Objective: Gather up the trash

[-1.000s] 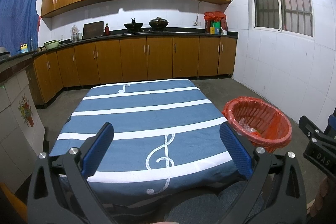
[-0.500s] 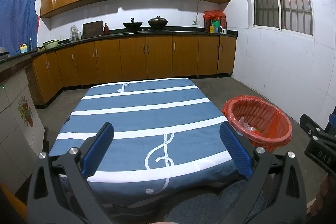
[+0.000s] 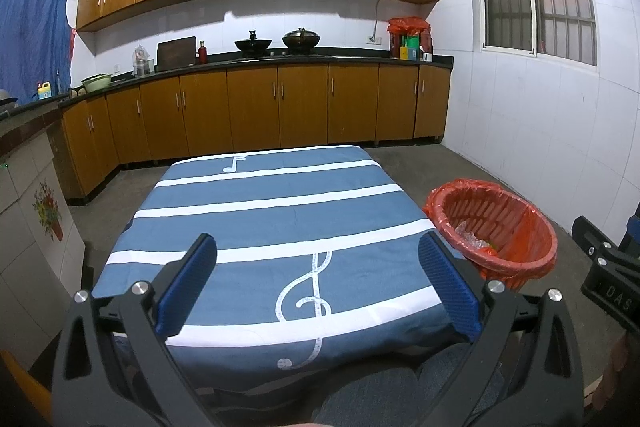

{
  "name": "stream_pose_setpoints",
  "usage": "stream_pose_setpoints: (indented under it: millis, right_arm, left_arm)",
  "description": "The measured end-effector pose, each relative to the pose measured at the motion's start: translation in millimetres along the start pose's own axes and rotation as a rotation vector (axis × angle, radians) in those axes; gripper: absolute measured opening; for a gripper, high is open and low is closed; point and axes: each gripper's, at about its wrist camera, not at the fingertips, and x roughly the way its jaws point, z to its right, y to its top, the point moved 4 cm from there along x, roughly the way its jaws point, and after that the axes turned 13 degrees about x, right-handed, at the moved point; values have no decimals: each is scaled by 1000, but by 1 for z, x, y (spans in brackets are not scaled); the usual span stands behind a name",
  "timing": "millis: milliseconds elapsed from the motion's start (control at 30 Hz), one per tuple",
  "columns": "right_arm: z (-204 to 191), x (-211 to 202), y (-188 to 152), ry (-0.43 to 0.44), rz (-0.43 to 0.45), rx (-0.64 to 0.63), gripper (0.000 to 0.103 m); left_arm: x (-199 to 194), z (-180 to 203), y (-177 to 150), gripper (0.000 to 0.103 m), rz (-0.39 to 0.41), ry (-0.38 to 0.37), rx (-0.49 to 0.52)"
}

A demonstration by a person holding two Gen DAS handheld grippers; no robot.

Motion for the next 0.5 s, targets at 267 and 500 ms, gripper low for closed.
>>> stream_pose_setpoints:
  millis: [267, 500]
  right_arm:
    - [0, 0, 1, 0, -1, 0, 101]
    - [1, -1, 0, 0, -2, 1, 101]
  left_arm:
    - [1, 0, 0, 99, -5, -3, 1]
    - [1, -1, 0, 99, -4, 0, 2]
